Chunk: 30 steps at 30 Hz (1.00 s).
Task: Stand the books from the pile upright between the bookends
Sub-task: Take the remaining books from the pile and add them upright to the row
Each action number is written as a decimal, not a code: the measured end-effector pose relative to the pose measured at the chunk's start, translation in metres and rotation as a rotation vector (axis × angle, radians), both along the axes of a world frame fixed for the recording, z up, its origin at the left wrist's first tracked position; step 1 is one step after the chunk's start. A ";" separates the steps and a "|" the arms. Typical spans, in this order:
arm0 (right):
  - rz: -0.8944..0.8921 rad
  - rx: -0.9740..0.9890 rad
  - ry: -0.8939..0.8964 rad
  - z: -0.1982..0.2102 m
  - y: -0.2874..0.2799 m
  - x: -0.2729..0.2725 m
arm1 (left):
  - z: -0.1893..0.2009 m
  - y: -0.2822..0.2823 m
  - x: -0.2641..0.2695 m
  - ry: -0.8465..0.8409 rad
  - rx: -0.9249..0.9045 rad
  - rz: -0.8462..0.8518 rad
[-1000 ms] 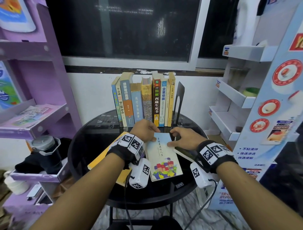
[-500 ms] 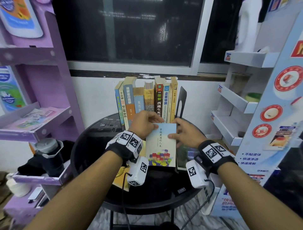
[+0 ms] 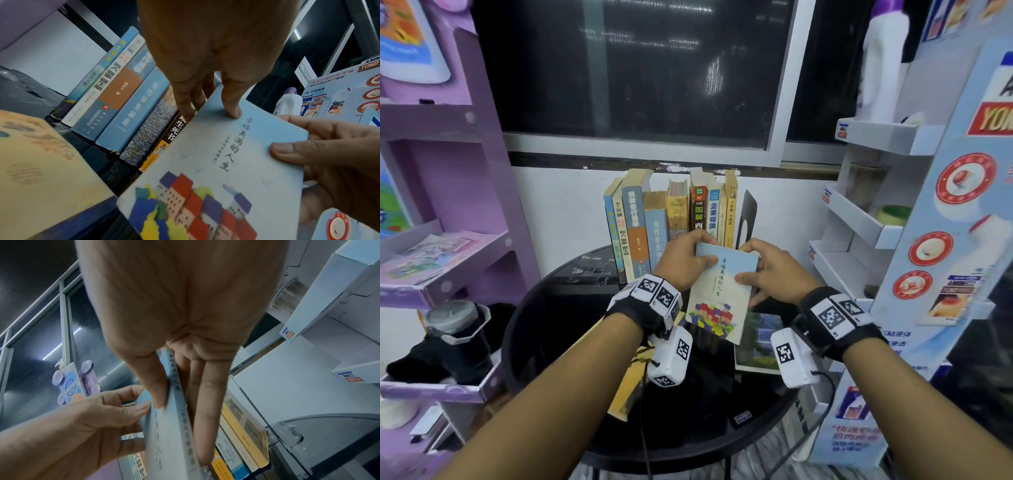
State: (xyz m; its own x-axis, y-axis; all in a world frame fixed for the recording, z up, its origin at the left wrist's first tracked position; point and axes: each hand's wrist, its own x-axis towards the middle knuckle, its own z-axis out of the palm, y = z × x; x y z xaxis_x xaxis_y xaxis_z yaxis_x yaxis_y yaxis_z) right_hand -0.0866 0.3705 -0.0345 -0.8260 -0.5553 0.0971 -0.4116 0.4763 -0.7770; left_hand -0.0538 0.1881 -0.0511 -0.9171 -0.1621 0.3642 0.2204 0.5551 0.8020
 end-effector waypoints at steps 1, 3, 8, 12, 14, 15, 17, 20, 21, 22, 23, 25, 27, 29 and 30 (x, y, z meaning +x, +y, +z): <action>0.004 0.012 -0.012 0.001 0.002 -0.002 | 0.001 0.002 -0.005 -0.006 -0.009 -0.013; -0.001 0.023 -0.022 0.003 0.006 -0.006 | 0.001 0.006 -0.014 -0.017 -0.021 -0.040; -0.065 0.042 0.031 0.004 0.014 -0.019 | 0.009 0.013 -0.033 -0.020 -0.102 -0.044; -0.140 0.080 0.100 0.000 0.019 -0.033 | 0.021 0.013 -0.048 0.154 -0.171 0.113; -0.175 0.090 0.132 -0.002 0.020 -0.041 | 0.027 0.011 -0.056 0.237 -0.226 0.189; -0.191 0.096 0.150 -0.003 0.021 -0.045 | 0.030 0.010 -0.060 0.271 -0.250 0.213; -0.221 0.118 0.188 -0.005 0.022 -0.052 | 0.034 0.007 -0.070 0.319 -0.289 0.234; -0.265 0.163 0.229 -0.005 0.020 -0.062 | 0.037 0.005 -0.084 0.337 -0.363 0.235; -0.279 0.179 0.241 -0.005 0.019 -0.065 | 0.036 0.004 -0.089 0.340 -0.393 0.240; -0.295 0.191 0.255 -0.006 0.018 -0.067 | 0.036 0.003 -0.093 0.343 -0.421 0.248; -0.309 0.196 0.269 -0.006 0.016 -0.069 | 0.036 0.002 -0.097 0.345 -0.446 0.254; -0.335 0.213 0.299 -0.006 0.013 -0.075 | 0.037 -0.001 -0.104 0.335 -0.487 0.256; -0.349 0.256 0.324 -0.006 0.009 -0.081 | 0.036 -0.005 -0.110 0.303 -0.525 0.259; -0.350 0.283 0.337 -0.007 0.002 -0.086 | 0.035 -0.009 -0.116 0.267 -0.564 0.272; -0.345 0.288 0.341 -0.007 -0.002 -0.088 | 0.033 -0.011 -0.119 0.253 -0.576 0.269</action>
